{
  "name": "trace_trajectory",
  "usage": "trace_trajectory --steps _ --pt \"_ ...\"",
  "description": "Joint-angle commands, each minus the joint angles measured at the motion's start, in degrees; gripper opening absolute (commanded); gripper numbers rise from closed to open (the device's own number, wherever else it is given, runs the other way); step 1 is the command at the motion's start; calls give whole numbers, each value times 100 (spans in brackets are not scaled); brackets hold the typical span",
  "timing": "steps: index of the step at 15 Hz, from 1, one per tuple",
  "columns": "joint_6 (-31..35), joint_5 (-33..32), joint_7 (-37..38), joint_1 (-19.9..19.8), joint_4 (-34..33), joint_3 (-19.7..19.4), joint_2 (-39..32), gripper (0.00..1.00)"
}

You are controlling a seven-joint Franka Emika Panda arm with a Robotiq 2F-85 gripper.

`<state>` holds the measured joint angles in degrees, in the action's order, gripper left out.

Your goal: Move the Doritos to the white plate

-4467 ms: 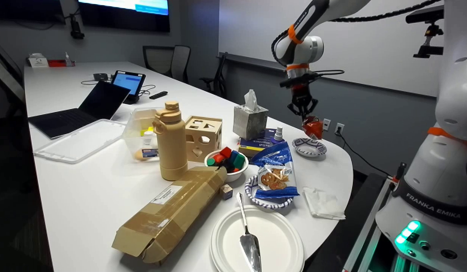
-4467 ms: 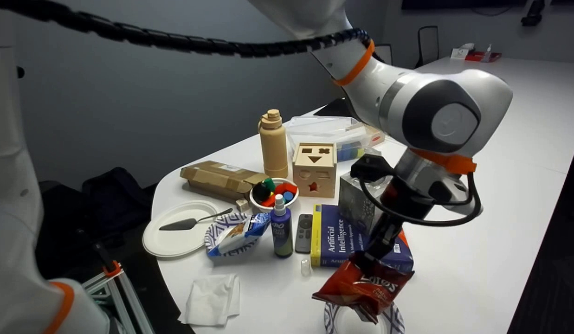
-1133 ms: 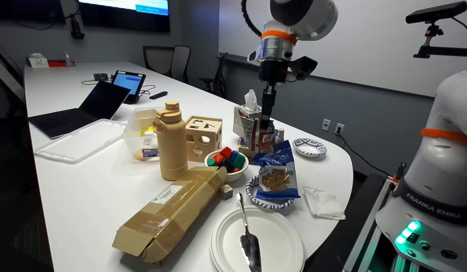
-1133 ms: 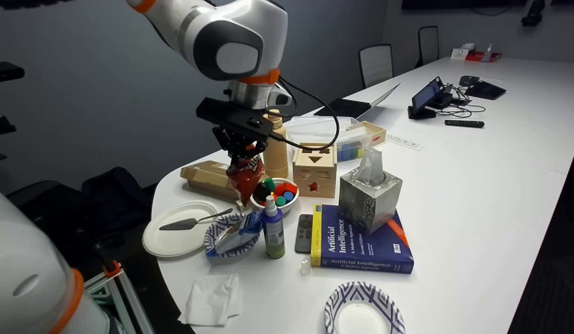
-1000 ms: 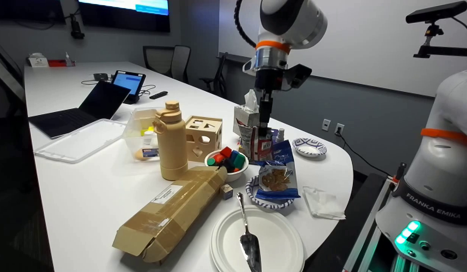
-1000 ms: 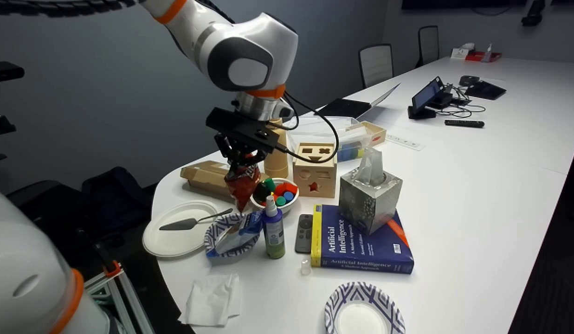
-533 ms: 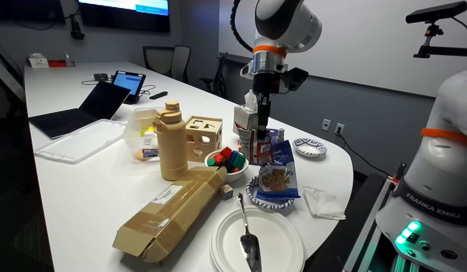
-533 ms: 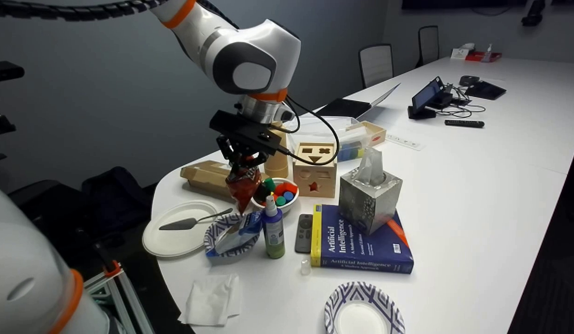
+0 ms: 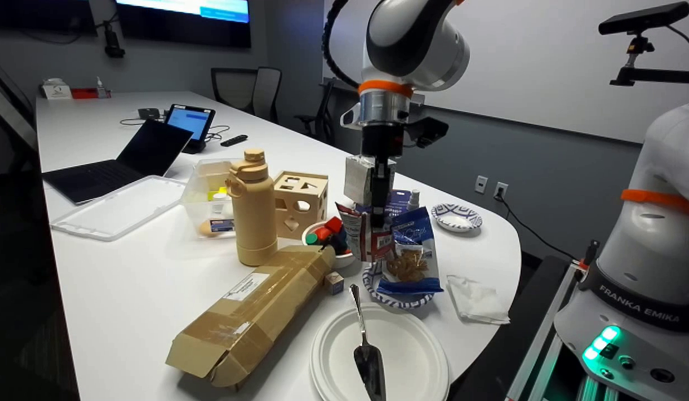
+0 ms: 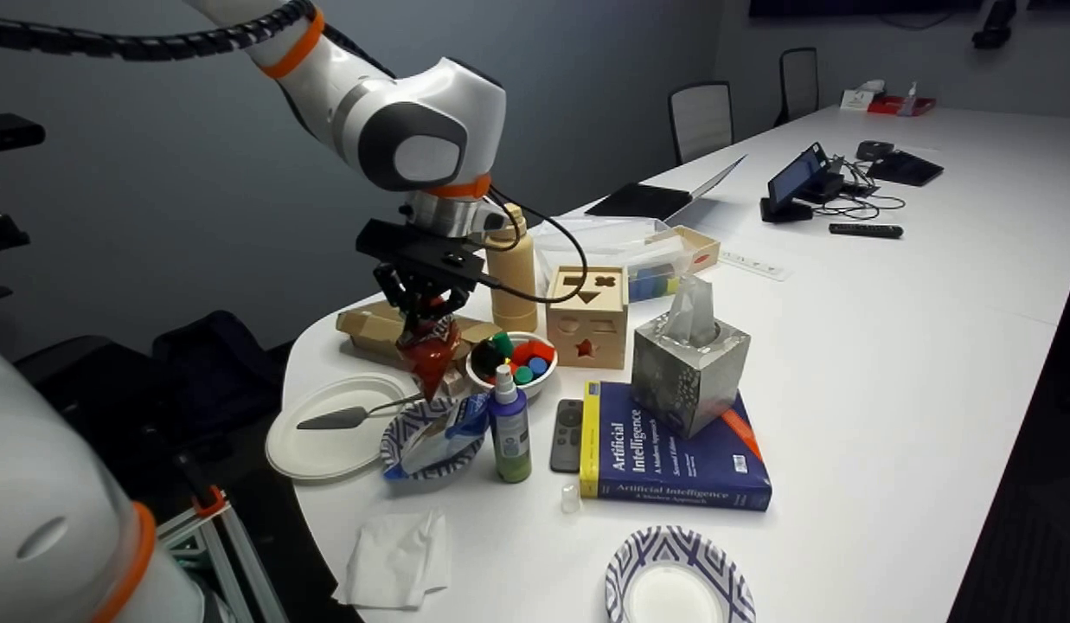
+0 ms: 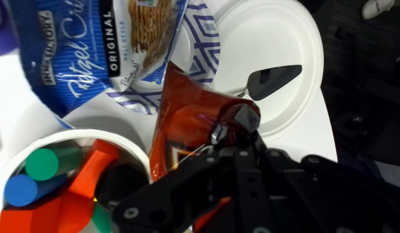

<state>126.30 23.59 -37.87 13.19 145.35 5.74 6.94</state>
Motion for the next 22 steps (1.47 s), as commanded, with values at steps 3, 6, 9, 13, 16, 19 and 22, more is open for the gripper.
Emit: trace_trajectory --steps 3,6,9,13,16,19,22 --pt "663 559 448 361 666 530 226 1" --pt "672 1053 344 483 857 596 208 1" --pt "672 1445 126 480 898 573 41 1" --pt "678 1794 -126 383 819 544 -299 1" --pt "735 1949 -356 271 728 541 -604 1" --pt "758 2023 -485 131 666 541 -857 1" --pt "740 2013 -571 -18 548 553 -1171 1"
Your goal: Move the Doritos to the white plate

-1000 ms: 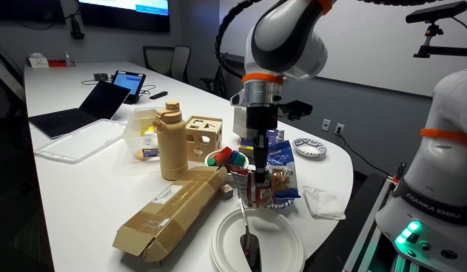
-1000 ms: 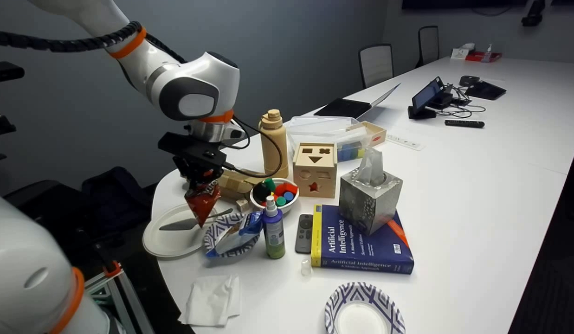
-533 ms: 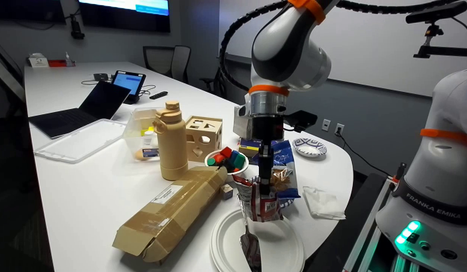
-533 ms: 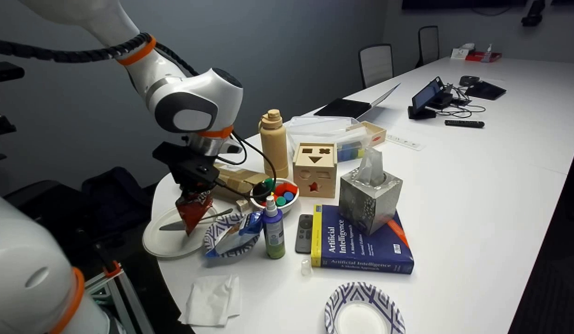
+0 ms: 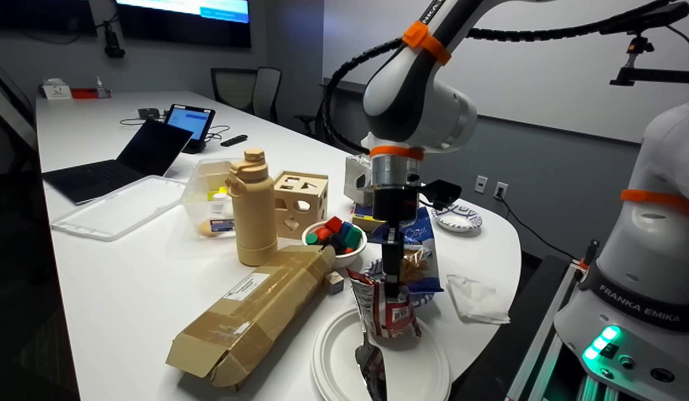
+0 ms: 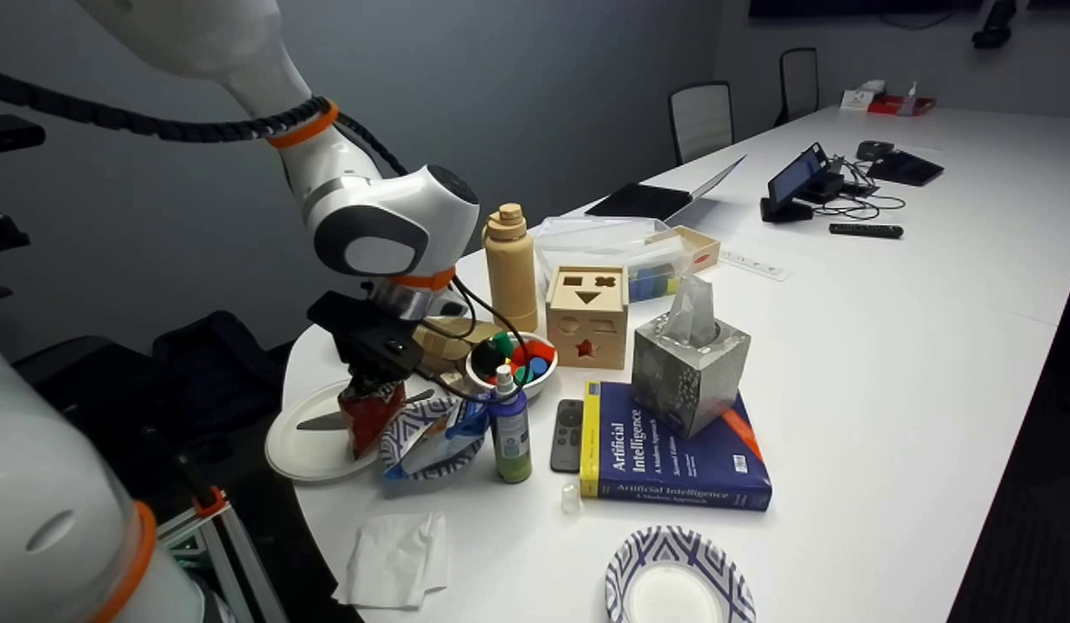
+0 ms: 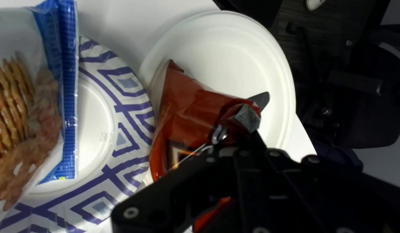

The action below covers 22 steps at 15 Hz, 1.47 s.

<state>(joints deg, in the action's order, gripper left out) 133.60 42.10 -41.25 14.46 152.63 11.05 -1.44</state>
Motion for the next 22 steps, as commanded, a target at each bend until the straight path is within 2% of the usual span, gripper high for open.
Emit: trace_trajectory --steps 1,5,6,7,12,16,17,22 --pt "3 148 -256 -187 -243 29 -452 1" --pt "-29 80 -237 -321 -468 81 -880 1" --pt "-22 78 -215 -341 -487 104 -917 11" --pt "-18 75 -208 -354 -497 129 -916 29" --pt "43 72 -34 -292 -385 278 -668 65" --pt "58 -41 373 -77 -263 561 -345 96" --pt "82 -69 540 3 -228 648 -241 100" --pt "322 -292 1685 382 -18 973 369 100"
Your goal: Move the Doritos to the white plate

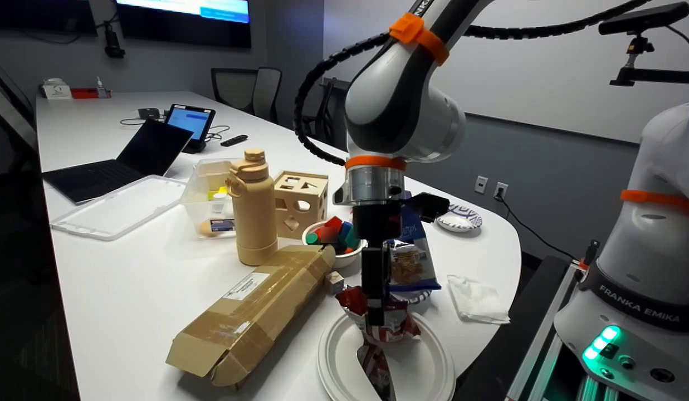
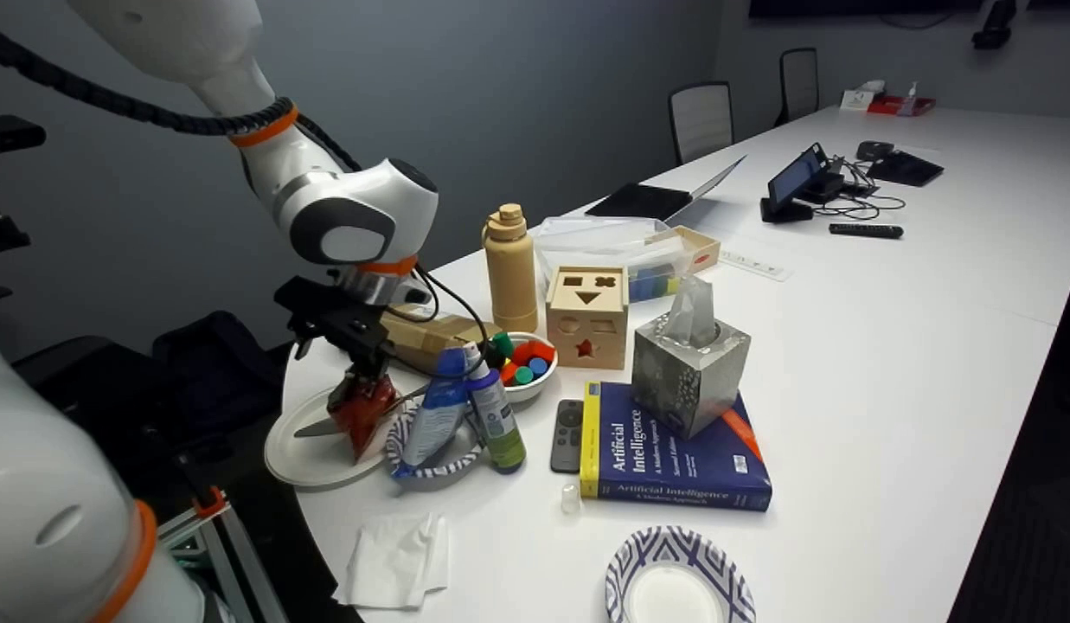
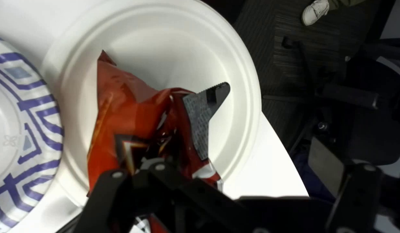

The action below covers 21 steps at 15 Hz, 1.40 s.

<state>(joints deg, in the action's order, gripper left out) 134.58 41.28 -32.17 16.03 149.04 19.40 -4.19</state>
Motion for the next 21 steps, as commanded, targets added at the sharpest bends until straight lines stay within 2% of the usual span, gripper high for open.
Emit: trace_trajectory --steps 1,6,8,11,16,21 --pt "310 -264 1063 296 410 188 812 100" --pt "615 -1230 2747 560 706 365 1650 100" --pt "454 -1791 3574 589 745 428 1996 100" --pt "176 -2368 4365 608 728 496 2367 100" --pt "-253 -2670 4756 645 665 478 2662 100" --pt "-361 -2643 4780 665 687 455 2748 100"
